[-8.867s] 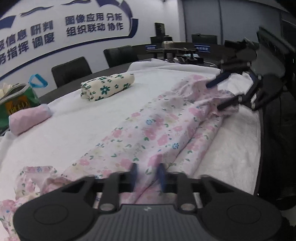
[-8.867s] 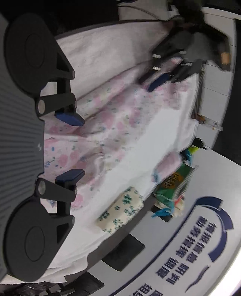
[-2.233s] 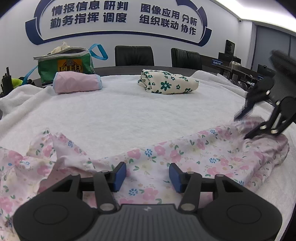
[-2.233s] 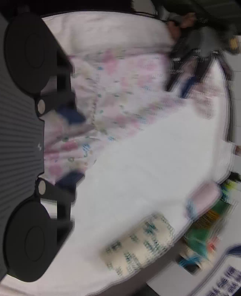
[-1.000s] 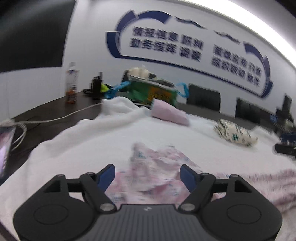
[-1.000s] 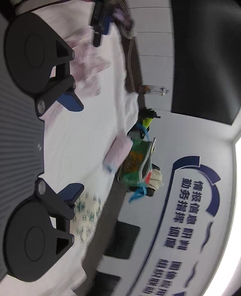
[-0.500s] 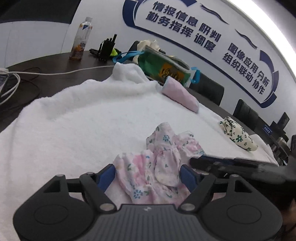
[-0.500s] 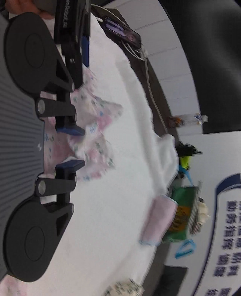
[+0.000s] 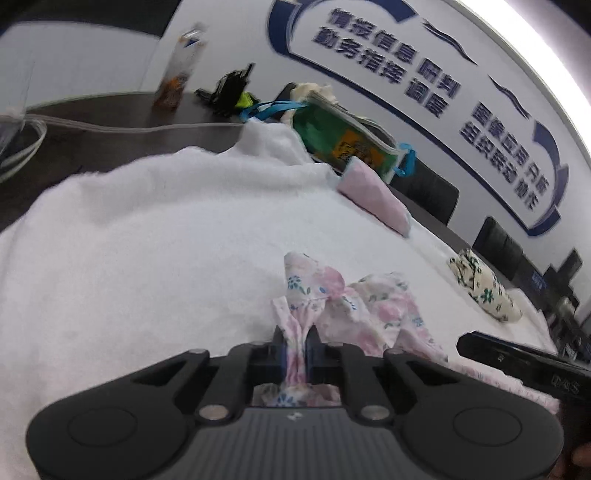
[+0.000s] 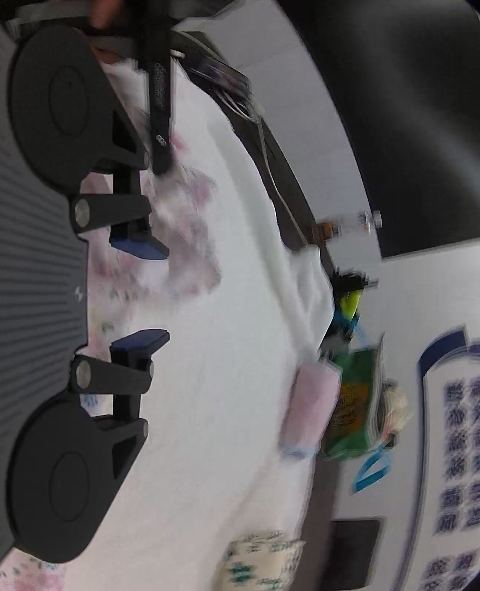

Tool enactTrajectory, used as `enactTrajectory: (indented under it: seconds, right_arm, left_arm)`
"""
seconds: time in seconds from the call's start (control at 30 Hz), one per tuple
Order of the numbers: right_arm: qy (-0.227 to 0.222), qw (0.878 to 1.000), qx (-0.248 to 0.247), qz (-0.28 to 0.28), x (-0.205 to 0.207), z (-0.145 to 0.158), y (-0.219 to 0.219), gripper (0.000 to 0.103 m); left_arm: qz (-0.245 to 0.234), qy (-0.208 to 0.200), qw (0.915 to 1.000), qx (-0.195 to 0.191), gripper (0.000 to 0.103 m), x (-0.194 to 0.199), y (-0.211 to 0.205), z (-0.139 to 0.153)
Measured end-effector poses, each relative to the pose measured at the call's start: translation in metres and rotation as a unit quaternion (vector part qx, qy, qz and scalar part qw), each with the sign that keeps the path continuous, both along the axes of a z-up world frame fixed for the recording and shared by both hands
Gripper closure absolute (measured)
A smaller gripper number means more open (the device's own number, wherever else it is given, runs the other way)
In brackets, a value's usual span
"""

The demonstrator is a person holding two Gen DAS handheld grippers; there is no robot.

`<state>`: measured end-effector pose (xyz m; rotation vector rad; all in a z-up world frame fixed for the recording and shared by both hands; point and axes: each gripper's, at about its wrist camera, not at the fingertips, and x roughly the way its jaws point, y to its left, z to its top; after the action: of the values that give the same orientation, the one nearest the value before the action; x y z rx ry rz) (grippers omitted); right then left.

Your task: Fold clothes

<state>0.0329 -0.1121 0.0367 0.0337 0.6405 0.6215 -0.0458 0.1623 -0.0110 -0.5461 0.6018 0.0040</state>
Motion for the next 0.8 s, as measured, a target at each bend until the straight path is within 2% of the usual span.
enactTrajectory:
  seconds: [0.17,0.23,0.27,0.3,0.33,0.37,0.4,0.5,0.57,0.67,0.7,0.73,0.77,0.8]
  right_arm:
    - [0.027,0.999,0.018,0.016,0.032,-0.011,0.021,0.063]
    - [0.023,0.999,0.001,0.040,0.034,-0.013,0.038,0.088]
    - [0.009,0.998,-0.010,0.058,0.029,-0.012,0.046,0.098]
    - [-0.017,0.996,-0.021,0.083,0.019,-0.010,0.053,0.098]
    - [-0.046,0.992,-0.033,0.112,0.006,-0.007,0.057,0.098]
    - [-0.072,0.985,-0.056,0.144,-0.009,-0.006,0.061,0.098]
    - [-0.086,0.978,-0.088,0.169,-0.023,-0.007,0.068,0.099]
    - [-0.120,0.956,-0.182,0.197,-0.051,-0.020,0.088,0.099]
    - [-0.131,0.947,-0.209,0.205,-0.060,-0.027,0.095,0.099]
    - [-0.137,0.945,-0.216,0.202,-0.063,-0.027,0.098,0.098]
    - [-0.137,0.946,-0.214,0.201,-0.063,-0.026,0.097,0.098]
    - [-0.137,0.947,-0.212,0.200,-0.064,-0.025,0.096,0.098]
    - [-0.138,0.947,-0.210,0.199,-0.064,-0.024,0.095,0.097]
    - [-0.141,0.947,-0.211,0.197,-0.066,-0.023,0.094,0.097]
  left_arm:
    - [0.025,-0.002,0.9989,-0.039,0.091,-0.005,0.011,-0.002]
    - [0.031,-0.005,0.9983,-0.049,0.087,-0.006,0.014,0.000]
    - [0.034,-0.007,0.9981,-0.050,0.077,-0.007,0.015,0.001]
    - [0.032,-0.012,0.9983,-0.048,0.062,-0.008,0.015,0.004]
    - [0.029,-0.018,0.9983,-0.047,0.053,-0.009,0.015,0.006]
    - [0.025,-0.025,0.9982,-0.049,0.039,-0.010,0.016,0.008]
    - [0.022,-0.032,0.9978,-0.053,0.035,-0.010,0.018,0.010]
    - [0.021,-0.041,0.9968,-0.065,0.032,-0.004,0.023,0.016]
    - [0.018,-0.035,0.9983,-0.044,0.031,0.000,0.018,0.016]
    - [0.012,-0.027,0.9995,-0.010,0.033,0.006,0.009,0.017]
    - [0.010,-0.024,0.9997,0.002,0.041,0.007,0.006,0.017]
    - [0.008,-0.021,0.9997,0.013,0.050,0.009,0.004,0.017]
    - [0.006,-0.018,0.9995,0.025,0.076,0.011,0.001,0.017]
    - [0.004,-0.015,0.9992,0.036,0.093,0.013,-0.002,0.018]
